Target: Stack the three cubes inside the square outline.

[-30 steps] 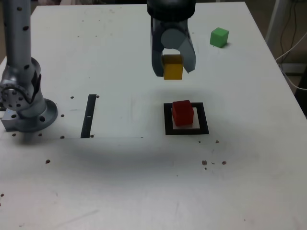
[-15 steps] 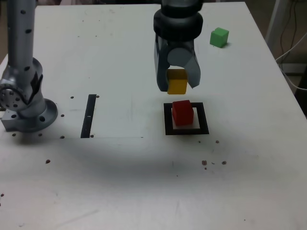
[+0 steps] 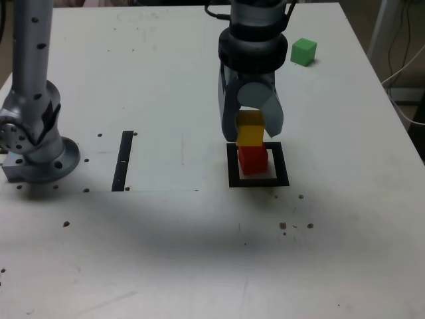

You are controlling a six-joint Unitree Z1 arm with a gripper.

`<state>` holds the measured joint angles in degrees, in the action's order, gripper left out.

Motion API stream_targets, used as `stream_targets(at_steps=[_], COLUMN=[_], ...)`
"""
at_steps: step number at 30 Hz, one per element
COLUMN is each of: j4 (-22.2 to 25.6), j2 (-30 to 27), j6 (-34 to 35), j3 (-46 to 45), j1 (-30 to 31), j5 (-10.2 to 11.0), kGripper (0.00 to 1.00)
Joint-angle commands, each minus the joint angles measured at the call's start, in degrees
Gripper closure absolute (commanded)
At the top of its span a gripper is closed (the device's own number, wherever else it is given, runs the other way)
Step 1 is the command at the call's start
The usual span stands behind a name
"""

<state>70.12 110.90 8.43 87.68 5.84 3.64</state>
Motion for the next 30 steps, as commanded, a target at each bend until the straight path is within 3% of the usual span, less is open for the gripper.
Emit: stream_targets(at_steps=[1,19,26,30], j4=[-0.14,-1.80,-2.03,-2.19], j2=[0.57,2.41,2.57,2.57], j6=[0.10,0.02,-0.99,-1.23], j3=[0.27,-0.01,-1.00,-1.21], j1=[0.22,0.40,0.22,0.09], j5=[-0.18,-0.21,-0.13,-0.12], kGripper=[0.72,0.69,0.20,0.06])
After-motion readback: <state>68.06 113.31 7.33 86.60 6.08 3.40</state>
